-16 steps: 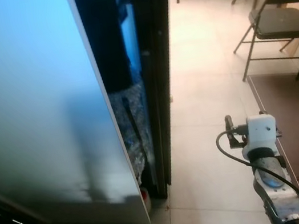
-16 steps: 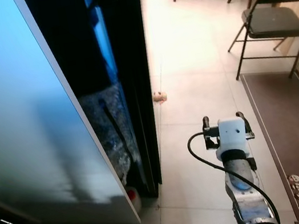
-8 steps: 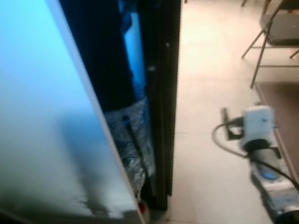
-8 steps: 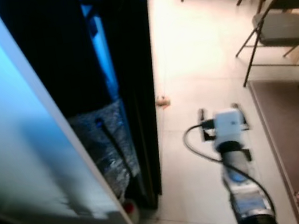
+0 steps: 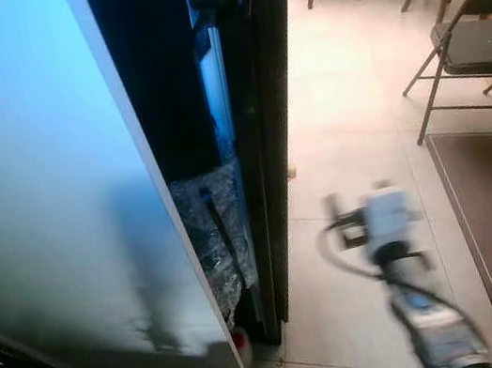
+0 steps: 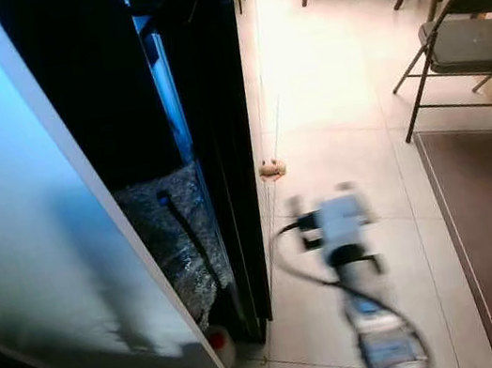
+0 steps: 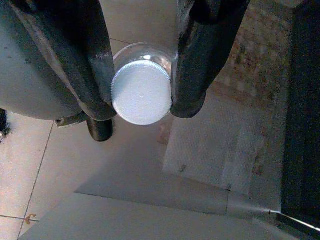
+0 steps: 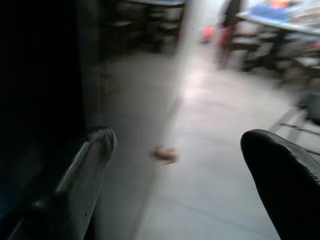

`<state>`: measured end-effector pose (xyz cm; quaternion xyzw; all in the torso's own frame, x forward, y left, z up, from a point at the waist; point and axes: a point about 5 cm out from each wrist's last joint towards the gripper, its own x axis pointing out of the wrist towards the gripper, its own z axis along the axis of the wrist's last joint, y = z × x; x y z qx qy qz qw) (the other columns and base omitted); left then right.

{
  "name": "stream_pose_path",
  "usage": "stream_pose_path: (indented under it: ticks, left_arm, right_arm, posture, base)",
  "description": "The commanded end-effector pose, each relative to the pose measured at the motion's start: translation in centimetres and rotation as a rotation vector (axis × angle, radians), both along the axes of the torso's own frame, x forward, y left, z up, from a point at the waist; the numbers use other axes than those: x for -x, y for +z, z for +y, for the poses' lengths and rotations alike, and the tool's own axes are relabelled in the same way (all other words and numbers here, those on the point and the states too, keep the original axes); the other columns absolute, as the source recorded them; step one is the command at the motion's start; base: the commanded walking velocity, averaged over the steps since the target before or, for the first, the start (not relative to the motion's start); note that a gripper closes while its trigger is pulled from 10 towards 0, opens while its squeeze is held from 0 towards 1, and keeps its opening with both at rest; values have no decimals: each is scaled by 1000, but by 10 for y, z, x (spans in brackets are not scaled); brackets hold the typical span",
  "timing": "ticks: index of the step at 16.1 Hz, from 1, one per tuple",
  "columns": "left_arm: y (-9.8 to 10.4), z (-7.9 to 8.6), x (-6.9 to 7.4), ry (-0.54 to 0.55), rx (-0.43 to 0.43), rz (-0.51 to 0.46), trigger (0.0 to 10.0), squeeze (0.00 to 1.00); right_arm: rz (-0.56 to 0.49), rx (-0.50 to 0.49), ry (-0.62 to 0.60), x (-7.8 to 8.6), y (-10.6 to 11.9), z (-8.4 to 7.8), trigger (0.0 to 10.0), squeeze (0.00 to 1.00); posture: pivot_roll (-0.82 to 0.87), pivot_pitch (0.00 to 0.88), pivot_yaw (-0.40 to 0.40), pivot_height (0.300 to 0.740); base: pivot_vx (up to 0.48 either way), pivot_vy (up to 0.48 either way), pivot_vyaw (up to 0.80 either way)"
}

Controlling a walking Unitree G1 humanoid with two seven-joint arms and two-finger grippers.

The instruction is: Restocking fridge

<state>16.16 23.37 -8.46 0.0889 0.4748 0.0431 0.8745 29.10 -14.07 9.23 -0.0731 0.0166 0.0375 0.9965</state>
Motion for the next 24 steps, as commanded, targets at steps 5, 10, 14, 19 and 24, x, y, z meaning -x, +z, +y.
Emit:
stream_pose_path:
  ticks: [5, 10, 14, 19, 24]
  left_arm:
    - [0, 4, 3, 23, -8, 0, 10000, 0]
    - [0, 4, 4, 30, -5, -1, 10000, 0]
    - [0, 4, 3, 25, -5, -1, 10000, 0]
    - [1, 2, 0, 27, -2, -13, 10000, 0]
    - [1, 1, -1, 30, 4, -23, 10000, 0]
  right_arm:
    - [56, -42, 234, -4, 10, 46, 10000, 0]
    - [90, -30, 257, -3, 10, 49, 10000, 0]
    - [114, -44, 305, -1, 10, 54, 10000, 0]
    - [147, -27, 339, 0, 5, 60, 10000, 0]
    - [77, -30, 296, -14, 17, 54, 10000, 0]
  posture:
    - [-27, 66, -5, 740]
    - [-28, 65, -5, 740]
    - [-31, 63, -5, 740]
    - [-27, 65, -9, 740]
    - [-28, 63, -10, 740]
  base:
    - [0, 0, 0]
    - [0, 0, 0]
    - [0, 0, 0]
    - [0, 0, 0]
    - [0, 0, 0]
